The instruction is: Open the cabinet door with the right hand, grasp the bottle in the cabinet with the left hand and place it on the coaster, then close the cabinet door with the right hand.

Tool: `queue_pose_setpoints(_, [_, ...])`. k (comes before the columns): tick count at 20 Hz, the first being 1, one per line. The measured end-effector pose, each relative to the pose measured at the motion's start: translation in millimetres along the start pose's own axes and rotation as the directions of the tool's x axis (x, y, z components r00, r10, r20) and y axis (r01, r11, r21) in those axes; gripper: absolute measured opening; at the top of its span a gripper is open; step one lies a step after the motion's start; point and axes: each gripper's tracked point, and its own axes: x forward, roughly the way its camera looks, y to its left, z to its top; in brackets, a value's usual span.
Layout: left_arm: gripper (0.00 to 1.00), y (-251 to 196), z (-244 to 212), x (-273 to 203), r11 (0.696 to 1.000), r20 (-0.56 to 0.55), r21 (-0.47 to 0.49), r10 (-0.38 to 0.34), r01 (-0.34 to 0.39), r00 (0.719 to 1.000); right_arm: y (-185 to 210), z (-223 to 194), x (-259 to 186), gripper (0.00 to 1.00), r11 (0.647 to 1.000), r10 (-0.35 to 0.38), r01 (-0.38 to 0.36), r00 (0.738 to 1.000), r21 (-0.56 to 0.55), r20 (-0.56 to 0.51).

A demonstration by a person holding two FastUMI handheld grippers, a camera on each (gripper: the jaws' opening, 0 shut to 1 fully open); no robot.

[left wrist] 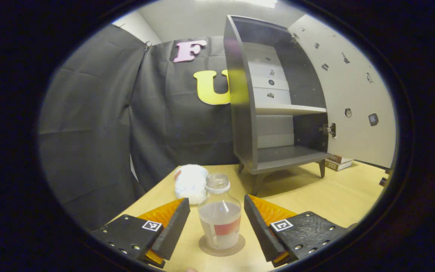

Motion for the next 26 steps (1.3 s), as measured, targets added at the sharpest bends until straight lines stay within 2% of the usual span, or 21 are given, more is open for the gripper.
queue_pose_setpoints(4, [0.87,-11.4,55.3,-29.9,0.996,0.016,0.067,-0.06,0.058,0.998,12.9,-9.9,4.1,0.98,0.998,0.038,-0.039,0.999,0.051,0.014])
queue_pose_setpoints(7, [0.88,-16.1,98.2,-48.6,0.992,0.01,0.121,-0.045,0.044,0.999,24.3,-17.5,10.7,0.98,0.997,0.069,-0.07,0.997,0.043,0.017])
queue_pose_setpoints(11, [0.88,-48.9,157.5,-74.4,0.998,0.023,0.031,-0.064,0.063,0.998,37.8,2.7,20.7,0.98,0.991,0.133,-0.133,0.99,-0.008,0.056])
queue_pose_setpoints(16, [0.88,-83.8,238.3,-84.2,0.999,0.056,-0.007,-0.041,0.042,0.998,47.5,43.9,10.9,0.98,0.968,0.247,-0.24,0.961,-0.066,0.123])
queue_pose_setpoints(20, [0.87,-112.2,274.0,-82.0,0.997,0.048,-0.058,-0.042,0.045,0.998,74.2,71.1,-4.0,0.98,0.923,0.377,-0.354,0.911,-0.151,0.167])
queue_pose_setpoints(21, [0.87,-113.7,278.6,-83.9,0.997,0.041,-0.066,-0.033,0.035,0.999,82.5,76.0,-8.5,0.93,0.909,0.409,-0.383,0.896,-0.166,0.17])
queue_pose_setpoints(22, [0.89,-117.7,283.0,-85.7,0.997,0.035,-0.074,-0.018,0.02,0.999,92.2,79.0,-13.1,0.93,0.891,0.446,-0.418,0.879,-0.177,0.17])
queue_pose_setpoints(23, [0.87,-119.5,284.1,-88.8,0.997,0.023,-0.079,-0.002,0.004,1.0,102.4,82.5,-18.3,0.98,0.873,0.481,-0.452,0.861,-0.186,0.165])
queue_pose_setpoints(25, [0.87,-123.3,284.4,-100.4,0.995,0.001,-0.089,0.034,-0.034,0.999,123.6,89.4,-28.9,0.98,0.827,0.555,-0.521,0.816,-0.213,0.16])
queue_pose_setpoints(26, [0.88,-122.7,284.9,-106.4,0.994,-0.006,-0.092,0.055,-0.055,0.998,134.2,93.2,-34.7,0.93,0.8,0.592,-0.553,0.791,-0.233,0.156])
